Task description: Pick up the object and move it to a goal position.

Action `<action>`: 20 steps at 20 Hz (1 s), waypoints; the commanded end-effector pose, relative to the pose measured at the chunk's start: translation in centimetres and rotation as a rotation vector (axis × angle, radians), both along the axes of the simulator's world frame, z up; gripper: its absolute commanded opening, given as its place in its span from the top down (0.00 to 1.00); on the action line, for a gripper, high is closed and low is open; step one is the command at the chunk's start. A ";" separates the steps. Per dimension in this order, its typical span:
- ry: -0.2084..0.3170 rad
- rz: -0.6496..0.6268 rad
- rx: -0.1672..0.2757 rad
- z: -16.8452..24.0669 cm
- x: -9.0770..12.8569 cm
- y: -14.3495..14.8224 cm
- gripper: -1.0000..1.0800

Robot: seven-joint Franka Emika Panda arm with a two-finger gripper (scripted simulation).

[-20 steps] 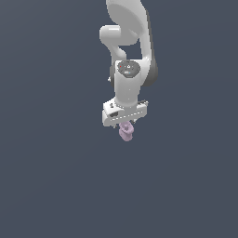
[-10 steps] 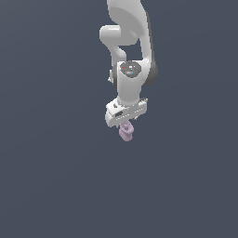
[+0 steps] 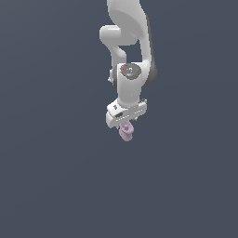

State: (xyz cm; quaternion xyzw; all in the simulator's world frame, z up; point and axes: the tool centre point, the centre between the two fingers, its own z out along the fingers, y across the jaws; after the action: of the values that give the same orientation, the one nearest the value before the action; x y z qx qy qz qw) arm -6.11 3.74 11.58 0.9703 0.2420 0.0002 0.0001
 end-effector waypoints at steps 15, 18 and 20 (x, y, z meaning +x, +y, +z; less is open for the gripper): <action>0.000 0.004 0.000 -4.3 -0.1 0.0 1.00; 0.000 0.004 0.000 -4.3 -0.1 0.0 1.00; 0.000 0.004 0.000 -4.3 -0.1 0.0 1.00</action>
State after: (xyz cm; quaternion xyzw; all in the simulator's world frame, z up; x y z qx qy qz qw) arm -6.16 3.72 7.37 0.9699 0.2437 0.0007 0.0002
